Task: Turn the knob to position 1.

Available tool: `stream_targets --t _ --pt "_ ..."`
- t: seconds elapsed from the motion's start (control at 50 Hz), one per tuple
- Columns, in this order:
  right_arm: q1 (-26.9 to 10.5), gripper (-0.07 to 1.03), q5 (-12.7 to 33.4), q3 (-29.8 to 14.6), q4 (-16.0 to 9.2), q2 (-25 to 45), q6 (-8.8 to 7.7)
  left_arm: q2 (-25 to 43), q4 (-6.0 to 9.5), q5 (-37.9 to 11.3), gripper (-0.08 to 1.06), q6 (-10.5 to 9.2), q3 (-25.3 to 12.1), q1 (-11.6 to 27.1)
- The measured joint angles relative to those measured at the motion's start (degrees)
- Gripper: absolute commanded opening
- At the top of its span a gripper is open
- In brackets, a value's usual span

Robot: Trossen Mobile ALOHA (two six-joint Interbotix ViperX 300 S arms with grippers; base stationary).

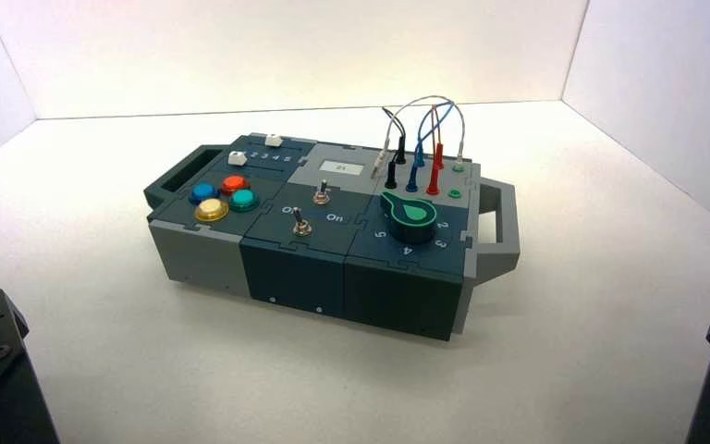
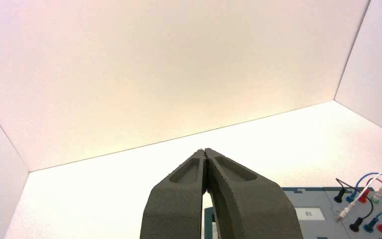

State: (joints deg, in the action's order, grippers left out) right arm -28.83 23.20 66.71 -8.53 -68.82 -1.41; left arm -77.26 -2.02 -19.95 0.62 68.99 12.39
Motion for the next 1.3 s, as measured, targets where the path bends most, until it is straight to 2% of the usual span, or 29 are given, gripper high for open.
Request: stream_targets --t 0.3,0.58,0.76,0.94,1.3 --pt "-0.62 -0.02 0.97 -0.09 -1.32 3.16 0.00 0.18 0.00 -0.09 -0.03 0.00 0.00 0.00" --pt "-7.38 -0.02 4.04 -0.62 -2.02 10.72 0.00 0.18 0.00 0.00 -0.03 -0.09 0.18 0.00" --pt "-10.02 -0.02 6.59 -2.02 -3.08 16.61 0.00 0.18 -0.09 0.00 -0.03 0.00 0.26 0.00" --pt "-10.20 -0.02 8.35 -3.96 -3.60 22.76 0.00 0.18 0.00 0.00 -0.03 0.00 0.18 0.00" --pt "-10.46 -0.02 8.88 -8.88 -4.22 35.07 0.00 0.18 0.00 0.00 -0.03 0.00 0.18 0.00"
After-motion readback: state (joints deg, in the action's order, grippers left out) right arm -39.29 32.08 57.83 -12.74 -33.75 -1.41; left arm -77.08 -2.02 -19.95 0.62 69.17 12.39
